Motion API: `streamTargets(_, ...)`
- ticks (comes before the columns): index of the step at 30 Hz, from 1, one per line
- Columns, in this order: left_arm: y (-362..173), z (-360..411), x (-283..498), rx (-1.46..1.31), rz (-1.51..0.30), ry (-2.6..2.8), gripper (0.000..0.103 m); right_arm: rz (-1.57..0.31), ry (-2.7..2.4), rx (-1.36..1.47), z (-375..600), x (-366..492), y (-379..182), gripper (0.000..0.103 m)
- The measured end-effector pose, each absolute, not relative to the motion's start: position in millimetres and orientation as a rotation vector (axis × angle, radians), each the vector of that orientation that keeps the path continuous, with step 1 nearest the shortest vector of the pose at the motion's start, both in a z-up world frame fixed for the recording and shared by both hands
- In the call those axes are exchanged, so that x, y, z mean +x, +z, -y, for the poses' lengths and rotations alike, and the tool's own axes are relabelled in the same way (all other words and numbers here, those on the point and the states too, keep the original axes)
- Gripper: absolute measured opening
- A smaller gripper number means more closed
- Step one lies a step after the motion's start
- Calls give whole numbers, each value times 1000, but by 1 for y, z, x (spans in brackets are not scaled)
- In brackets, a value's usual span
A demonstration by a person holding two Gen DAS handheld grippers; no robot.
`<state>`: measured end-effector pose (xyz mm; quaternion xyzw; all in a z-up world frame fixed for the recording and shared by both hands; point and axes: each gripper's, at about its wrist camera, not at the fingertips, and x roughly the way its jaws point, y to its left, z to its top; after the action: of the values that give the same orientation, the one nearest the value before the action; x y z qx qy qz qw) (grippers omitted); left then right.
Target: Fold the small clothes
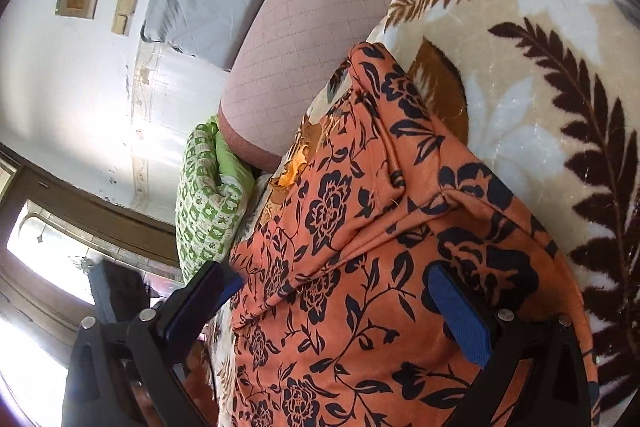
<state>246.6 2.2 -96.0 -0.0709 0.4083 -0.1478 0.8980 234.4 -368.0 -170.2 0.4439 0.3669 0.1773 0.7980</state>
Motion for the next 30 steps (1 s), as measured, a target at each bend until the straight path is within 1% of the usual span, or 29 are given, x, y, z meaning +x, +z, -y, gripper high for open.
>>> streamTargets(1, -97, -25, 245, -147, -823, -232, 79, -793, 384, 939, 366, 235, -170, 103)
streamTargets(3, -107, -68, 245, -144, -850, -94, 79, -791, 357, 878, 362, 235, -164, 103)
streamTargets(7, -138, -109, 254, -66, -919, 28, 79, -772, 343, 860, 362, 241, -146, 103)
streamTargets(9, -161, -115, 263, -30, -973, 50, 79, -784, 379, 802, 352, 256, -132, 103)
streamTargets(11, -174, -118, 266, -38, -984, 49, 84, -823, 473, 820, 342, 279, -129, 103)
streamTargets(13, -174, -120, 265, -35, -963, 48, 85, -895, 499, 816, 338, 304, -143, 103)
streamTargets(14, -174, -120, 265, -45, -965, 46, 85, -956, 385, 776, 343, 316, -160, 103)
streamTargets(15, -171, -122, 265, -50, -973, 49, 85, -969, 363, 841, 352, 320, -172, 100)
streamTargets(16, -170, -125, 264, -50, -978, 60, 85, -940, 361, 927, 361, 318, -174, 99)
streamTargets(17, -165, -129, 261, -54, -973, 85, 85, -924, 356, 944, 363, 315, -165, 99)
streamTargets(19, -155, -133, 259, -74, -924, 80, 84, -866, 410, 863, 356, 314, -132, 101)
streamTargets(21, -150, -132, 261, -85, -881, 36, 84, -834, 476, 826, 350, 324, -117, 100)
streamTargets(23, -159, -123, 272, -26, -906, 35, 84, -857, 466, 809, 352, 349, -121, 100)
streamTargets(25, -180, -125, 285, -29, -999, 35, 86, -908, 393, 795, 364, 380, -146, 100)
streamTargets(26, -180, -128, 283, -54, -959, 32, 88, -957, 318, 820, 377, 395, -166, 100)
streamTargets(27, -179, -128, 283, -52, -957, 28, 88, -926, 349, 953, 394, 402, -179, 100)
streamTargets(28, -179, -128, 283, -42, -959, 21, 88, -882, 352, 1067, 408, 403, -182, 100)
streamTargets(30, -180, -129, 283, -36, -950, 8, 88, -811, 412, 1129, 416, 403, -169, 101)
